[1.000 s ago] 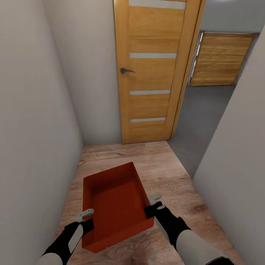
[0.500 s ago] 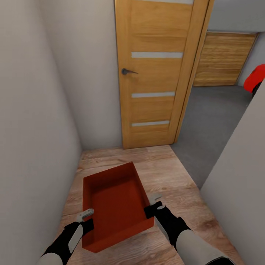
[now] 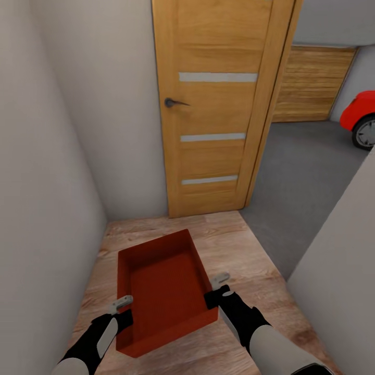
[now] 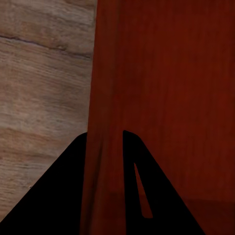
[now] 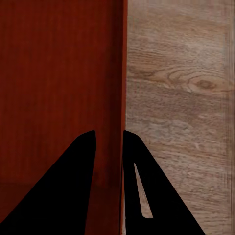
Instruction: Move the two storage containers from the living room to the garage. In the garage, place one container on the floor and stack the other container on top of it (either order is fine).
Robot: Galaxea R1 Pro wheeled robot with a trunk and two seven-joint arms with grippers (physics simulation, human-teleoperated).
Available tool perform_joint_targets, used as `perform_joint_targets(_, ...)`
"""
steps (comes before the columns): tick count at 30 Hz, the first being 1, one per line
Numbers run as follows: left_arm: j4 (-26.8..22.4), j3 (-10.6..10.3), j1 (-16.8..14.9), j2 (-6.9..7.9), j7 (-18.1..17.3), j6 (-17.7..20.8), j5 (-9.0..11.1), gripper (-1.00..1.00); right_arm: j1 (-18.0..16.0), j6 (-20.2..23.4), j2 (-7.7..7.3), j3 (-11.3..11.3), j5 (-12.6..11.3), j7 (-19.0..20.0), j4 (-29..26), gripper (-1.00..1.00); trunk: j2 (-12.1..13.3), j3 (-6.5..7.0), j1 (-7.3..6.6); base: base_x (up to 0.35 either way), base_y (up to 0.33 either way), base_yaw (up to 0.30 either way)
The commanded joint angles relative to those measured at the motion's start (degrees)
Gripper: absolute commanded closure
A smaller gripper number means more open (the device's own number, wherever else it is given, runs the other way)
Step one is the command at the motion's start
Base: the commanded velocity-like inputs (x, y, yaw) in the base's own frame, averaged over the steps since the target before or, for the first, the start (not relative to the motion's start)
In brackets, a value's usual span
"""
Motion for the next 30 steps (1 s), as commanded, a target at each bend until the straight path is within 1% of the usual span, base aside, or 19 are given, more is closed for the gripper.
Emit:
perform_joint_targets(1, -0.1, -3.6, 0.0, -1.17, 0.4, 1.5, 2.3, 1.00, 0.0, 0.3, 0.82, 5.1, -0.5, 1.9, -0.2, 1.00, 0.0, -0.05, 0.00, 0.041, 0.000, -0.279)
perform_joint_targets(10, -0.1, -3.5, 0.0, -1.12, 0.7, 1.5, 2.3, 1.00, 0.0, 0.3, 0.82, 5.1, -0.5, 1.9, -0.1, 1.00, 0.0, -0.05, 0.00, 0.006, 0.000, -0.265)
perform_joint_targets(15, -0.1, -3.5, 0.0, -1.09, 0.6, 1.4, 2.4, 1.00, 0.0, 0.3, 0.82, 5.1, -0.5, 1.9, -0.2, 1.00, 0.0, -0.05, 0.00, 0.049, 0.069, -0.044)
perform_joint_targets(27, 0.0, -3.6, 0.0, -1.18, 0.4, 1.4, 2.3, 1.00, 0.0, 0.3, 0.82, 5.1, -0.5, 1.9, -0.1, 1.00, 0.0, -0.05, 0.00, 0.206, 0.234, -0.002)
perform_joint_targets(30, 0.0, -3.6, 0.0, -1.18, 0.4, 1.4, 2.3, 1.00, 0.0, 0.3, 0.82, 5.1, -0.5, 1.9, -0.1, 1.00, 0.0, -0.02, 0.00, 0.178, 0.158, -0.079)
